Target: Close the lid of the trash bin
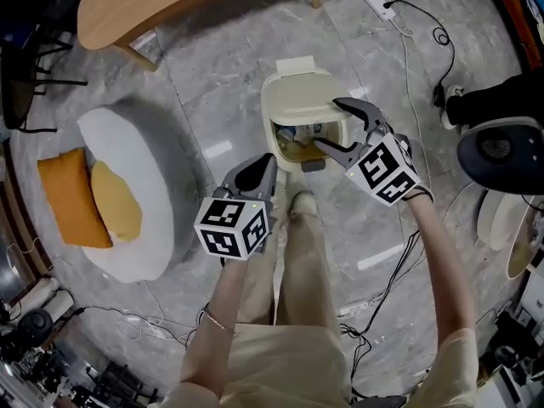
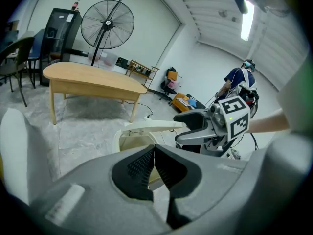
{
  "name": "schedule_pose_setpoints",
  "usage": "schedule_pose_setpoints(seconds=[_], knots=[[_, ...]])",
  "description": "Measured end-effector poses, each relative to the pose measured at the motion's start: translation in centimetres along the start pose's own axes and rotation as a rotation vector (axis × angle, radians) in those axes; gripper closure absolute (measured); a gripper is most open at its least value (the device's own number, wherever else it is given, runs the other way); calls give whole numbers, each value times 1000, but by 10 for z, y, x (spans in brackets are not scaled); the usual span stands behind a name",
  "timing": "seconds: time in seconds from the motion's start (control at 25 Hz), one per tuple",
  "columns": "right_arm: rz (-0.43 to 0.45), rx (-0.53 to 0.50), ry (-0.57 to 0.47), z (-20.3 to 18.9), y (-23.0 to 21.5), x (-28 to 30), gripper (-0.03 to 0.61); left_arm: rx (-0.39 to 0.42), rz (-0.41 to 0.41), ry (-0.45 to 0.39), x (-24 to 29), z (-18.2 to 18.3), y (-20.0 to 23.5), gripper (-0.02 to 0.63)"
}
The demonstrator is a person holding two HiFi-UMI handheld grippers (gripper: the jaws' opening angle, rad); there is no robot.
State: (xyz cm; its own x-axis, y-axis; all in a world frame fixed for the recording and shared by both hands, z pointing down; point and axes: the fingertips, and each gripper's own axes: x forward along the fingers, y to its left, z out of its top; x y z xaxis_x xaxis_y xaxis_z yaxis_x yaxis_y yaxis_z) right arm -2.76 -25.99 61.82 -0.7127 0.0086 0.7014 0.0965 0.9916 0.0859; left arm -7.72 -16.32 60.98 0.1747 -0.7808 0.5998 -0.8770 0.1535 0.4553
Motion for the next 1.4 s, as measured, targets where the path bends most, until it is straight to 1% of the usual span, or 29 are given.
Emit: schedule_pose_setpoints(seconds=[0.28,0.72,1.04,1.16,1.2,1.24,1.28,1.4], knots=[[25,51,-7,-21,25,0,256,-38,31,-15,-9,-28,-18,591],[77,98,-1,-45,50,4,256,-69,81,-45,-15,-49,-27,591],[117,191,12,-72,72,13,258,-95,102,-38,-16,-71,-29,591],[118,234,7,-76,79,19,266,-100,110,-29,-20,-79,-25,591],[107,242,8,-78,78,20,286,-104,113,-26,-20,-82,-24,591],[93,245,11,-81,76,20,336,-108,113,-24,-20,-84,-25,591],[78,250,14,-84,74,20,367,-112,113,-21,-19,-86,-26,591],[36,301,16,-93,65,23,447,-113,112,-16,-18,-91,-25,591]])
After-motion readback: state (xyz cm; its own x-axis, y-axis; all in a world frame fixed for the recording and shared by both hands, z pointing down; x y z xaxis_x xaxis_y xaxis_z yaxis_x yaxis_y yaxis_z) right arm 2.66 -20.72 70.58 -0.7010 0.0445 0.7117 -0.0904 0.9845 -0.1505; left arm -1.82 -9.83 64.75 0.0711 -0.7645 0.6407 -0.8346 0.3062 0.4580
